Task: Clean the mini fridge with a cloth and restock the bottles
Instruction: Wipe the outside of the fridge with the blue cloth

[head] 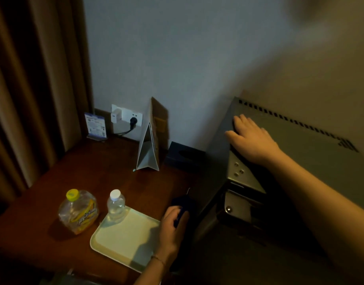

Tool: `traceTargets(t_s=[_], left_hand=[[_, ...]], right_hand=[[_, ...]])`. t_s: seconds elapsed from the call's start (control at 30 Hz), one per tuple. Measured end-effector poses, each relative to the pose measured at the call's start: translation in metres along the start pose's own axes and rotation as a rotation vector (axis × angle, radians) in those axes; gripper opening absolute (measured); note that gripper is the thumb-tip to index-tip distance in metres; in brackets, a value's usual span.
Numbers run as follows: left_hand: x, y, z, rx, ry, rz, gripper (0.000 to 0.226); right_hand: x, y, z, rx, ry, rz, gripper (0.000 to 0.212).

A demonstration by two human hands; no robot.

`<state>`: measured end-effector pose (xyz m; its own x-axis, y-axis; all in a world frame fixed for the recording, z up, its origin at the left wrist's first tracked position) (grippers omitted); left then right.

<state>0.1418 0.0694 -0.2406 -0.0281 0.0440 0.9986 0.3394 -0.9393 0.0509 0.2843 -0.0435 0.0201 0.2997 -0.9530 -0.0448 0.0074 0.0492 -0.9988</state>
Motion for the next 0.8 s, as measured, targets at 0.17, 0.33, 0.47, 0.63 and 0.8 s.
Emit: traceTargets(t_s=[0.17, 0.33, 0.47, 0.63, 0.8], left_hand=[[0.059, 0.000, 0.002, -0.073, 0.122, -0.020, 0.019], [0.123, -0.002, -0.004, -0.107, 0.237, 0.014, 0.011], [0.155, -0.009, -0.021, -0.089, 0.285, 0.106, 0.017], [0.179, -0.026, -0.055, -0.022, 0.270, 0.210, 0.026], [0.205, -0.041, -0.104, 0.144, 0.361, 0.577, 0.031]], right_hand=[[0.003, 0.005, -0.051, -0.031, 0.016, -0.003, 0.071], [0.002, 0.004, -0.096, -0.031, 0.022, 0.007, 0.069], [0.000, 0.003, -0.135, -0.033, 0.000, 0.031, 0.068], [-0.001, 0.014, -0.202, 0.062, -0.042, 0.045, 0.066], [-0.002, 0.026, -0.248, 0.155, -0.090, 0.038, 0.072]])
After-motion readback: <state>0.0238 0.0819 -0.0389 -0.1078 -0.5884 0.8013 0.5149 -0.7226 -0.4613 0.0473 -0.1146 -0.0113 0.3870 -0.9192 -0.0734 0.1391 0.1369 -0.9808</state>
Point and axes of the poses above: each hand's wrist, its own z-axis towards the middle knuckle, its own y-axis out of the palm, x = y × z, the point moved 4 cm from there along z, towards the middle knuckle, and after that the axes turned 2 degrees about x, right-handed, at the moved point
